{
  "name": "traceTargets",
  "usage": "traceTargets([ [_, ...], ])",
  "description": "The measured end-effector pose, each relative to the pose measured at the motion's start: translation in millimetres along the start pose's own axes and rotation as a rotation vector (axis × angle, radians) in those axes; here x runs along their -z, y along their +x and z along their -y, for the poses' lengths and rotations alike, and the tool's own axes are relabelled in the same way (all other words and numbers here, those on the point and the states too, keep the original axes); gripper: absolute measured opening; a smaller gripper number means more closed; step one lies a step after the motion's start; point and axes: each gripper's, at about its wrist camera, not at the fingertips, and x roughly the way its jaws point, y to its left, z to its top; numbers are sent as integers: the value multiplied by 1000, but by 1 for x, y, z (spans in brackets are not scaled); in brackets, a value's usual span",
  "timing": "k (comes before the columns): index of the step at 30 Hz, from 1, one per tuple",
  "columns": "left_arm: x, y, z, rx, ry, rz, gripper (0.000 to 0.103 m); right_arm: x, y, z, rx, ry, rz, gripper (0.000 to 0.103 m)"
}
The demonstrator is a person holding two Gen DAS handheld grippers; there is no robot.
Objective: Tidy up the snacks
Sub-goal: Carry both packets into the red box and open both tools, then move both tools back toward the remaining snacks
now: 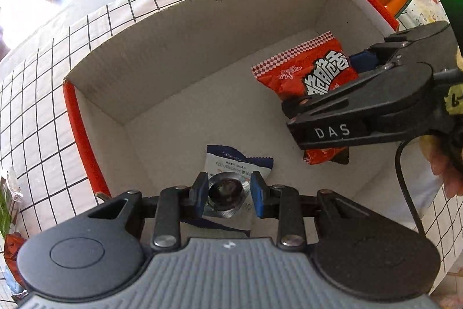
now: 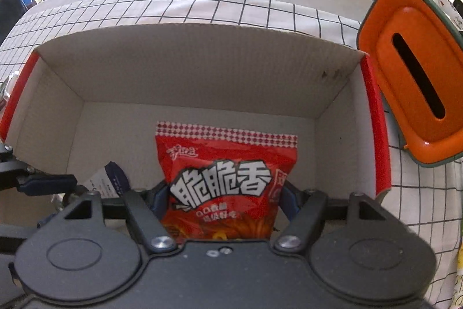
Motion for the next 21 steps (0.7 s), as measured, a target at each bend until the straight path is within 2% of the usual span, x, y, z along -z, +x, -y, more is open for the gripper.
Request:
traceTargets([
  [5, 1, -7, -1, 14, -17, 33, 33, 4, -3, 1, -13, 14, 14, 76],
  [6, 3, -10, -1, 23, -16, 44, 37, 6, -6, 1, -24, 21, 24, 78],
  [8, 6, -18, 0, 27, -16, 73, 42, 6, -13, 1, -43, 25, 40, 83],
  [12, 15, -36, -3, 40, -22, 139, 44, 11, -31, 0, -45, 36, 84, 87],
  [21, 42, -81, -12, 68, -61, 283, 50, 28, -84, -2, -75, 70, 198, 89],
])
